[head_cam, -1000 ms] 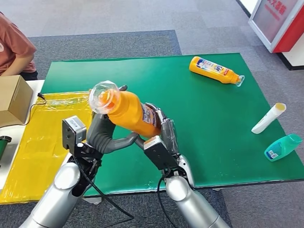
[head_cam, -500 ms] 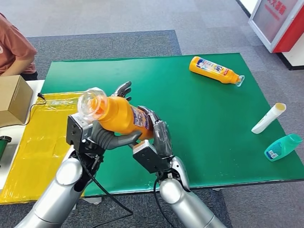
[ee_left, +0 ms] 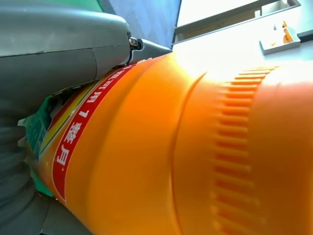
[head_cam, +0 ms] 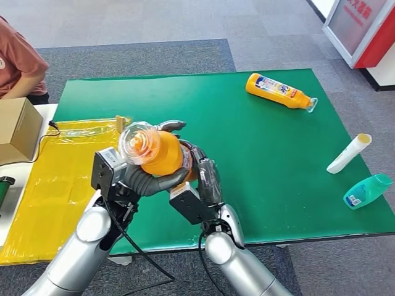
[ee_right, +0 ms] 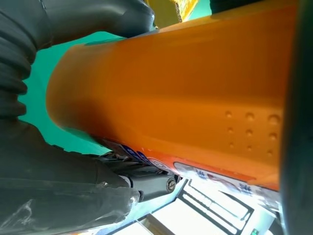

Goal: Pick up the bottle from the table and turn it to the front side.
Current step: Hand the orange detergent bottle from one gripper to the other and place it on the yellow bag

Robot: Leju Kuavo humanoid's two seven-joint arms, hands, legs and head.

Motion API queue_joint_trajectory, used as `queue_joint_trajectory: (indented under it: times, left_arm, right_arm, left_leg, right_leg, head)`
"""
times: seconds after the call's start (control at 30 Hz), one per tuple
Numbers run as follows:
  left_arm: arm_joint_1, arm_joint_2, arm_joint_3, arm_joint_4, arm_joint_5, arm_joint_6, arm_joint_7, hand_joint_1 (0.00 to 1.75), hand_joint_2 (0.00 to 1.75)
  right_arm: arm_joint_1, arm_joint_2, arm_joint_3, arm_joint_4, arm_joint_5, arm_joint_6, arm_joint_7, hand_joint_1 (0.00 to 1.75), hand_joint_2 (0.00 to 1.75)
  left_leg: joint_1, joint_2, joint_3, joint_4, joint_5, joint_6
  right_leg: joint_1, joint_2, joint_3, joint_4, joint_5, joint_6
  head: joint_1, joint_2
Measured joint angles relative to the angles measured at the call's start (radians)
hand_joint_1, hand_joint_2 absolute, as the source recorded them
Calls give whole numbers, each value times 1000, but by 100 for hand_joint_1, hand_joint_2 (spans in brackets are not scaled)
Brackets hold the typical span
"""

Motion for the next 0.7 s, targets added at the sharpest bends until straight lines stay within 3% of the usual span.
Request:
queue_joint_trajectory:
  times: [0.43,0.57,0.7]
  left_arm:
    - [1,0,1,0,-9,5,-1,175,175]
    - [5,0,3,0,-10,14,-10,175,175]
    - [24,1,7,-7,-21,52,-44,175,175]
  right_arm:
    - [4,6,0,8,0,2,0,175,175]
    - [4,6,0,10,-2,7,4,2,175]
    - [6,6,-3,14,-22,17,14,0,175]
  left_leg:
    - [0,0,0,0,0,0]
    - [0,0,0,0,0,0]
    - [0,0,0,0,0,0]
  right_leg:
    - [0,0,0,0,0,0]
    - [0,0,0,0,0,0]
    - [0,0,0,0,0,0]
  head:
    - [0,0]
    - [0,0]
    - [0,0]
